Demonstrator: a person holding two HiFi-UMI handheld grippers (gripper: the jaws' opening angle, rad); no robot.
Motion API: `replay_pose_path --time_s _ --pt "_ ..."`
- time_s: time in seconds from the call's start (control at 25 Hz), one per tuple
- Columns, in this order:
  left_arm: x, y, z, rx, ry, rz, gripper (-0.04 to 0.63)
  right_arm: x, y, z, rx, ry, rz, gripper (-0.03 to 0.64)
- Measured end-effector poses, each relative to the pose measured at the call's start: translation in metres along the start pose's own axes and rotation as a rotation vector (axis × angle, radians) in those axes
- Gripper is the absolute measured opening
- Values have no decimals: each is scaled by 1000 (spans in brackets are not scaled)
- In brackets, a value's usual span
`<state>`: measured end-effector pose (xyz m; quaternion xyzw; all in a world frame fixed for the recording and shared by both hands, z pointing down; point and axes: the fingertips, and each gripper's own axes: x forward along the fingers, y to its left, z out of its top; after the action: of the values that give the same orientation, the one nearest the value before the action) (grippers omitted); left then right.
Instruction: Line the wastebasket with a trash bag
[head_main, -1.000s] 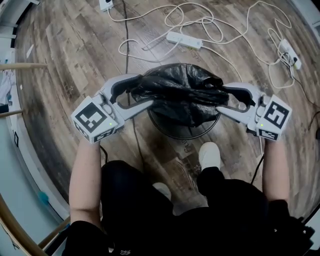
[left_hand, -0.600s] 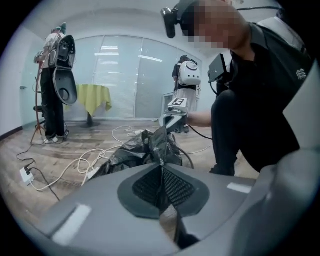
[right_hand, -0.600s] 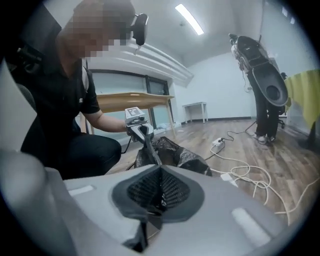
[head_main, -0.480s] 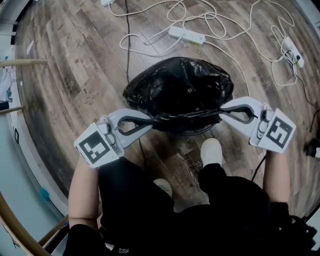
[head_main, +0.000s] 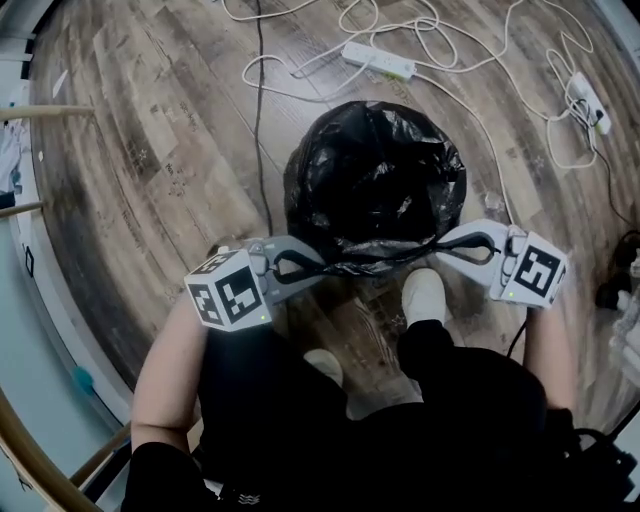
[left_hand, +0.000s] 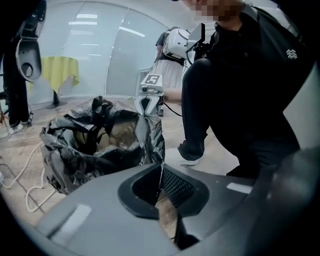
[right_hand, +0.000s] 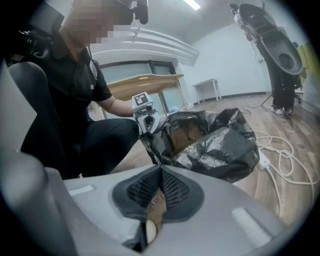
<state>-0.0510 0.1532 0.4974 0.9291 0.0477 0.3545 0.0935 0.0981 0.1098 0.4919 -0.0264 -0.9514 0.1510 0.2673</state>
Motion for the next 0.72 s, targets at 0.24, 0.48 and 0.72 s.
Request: replay_pose_path --time_s 0.24,0.48,0.72 --pt "25 16 -40 -34 66 20 8 25 -10 -33 20 89 33 6" --pt "29 61 -60 -144 2 173 8 44 -30 -58 23 150 -23 6" --pt "9 53 -58 -196 -59 165 51 40 -22 -57 47 112 3 34"
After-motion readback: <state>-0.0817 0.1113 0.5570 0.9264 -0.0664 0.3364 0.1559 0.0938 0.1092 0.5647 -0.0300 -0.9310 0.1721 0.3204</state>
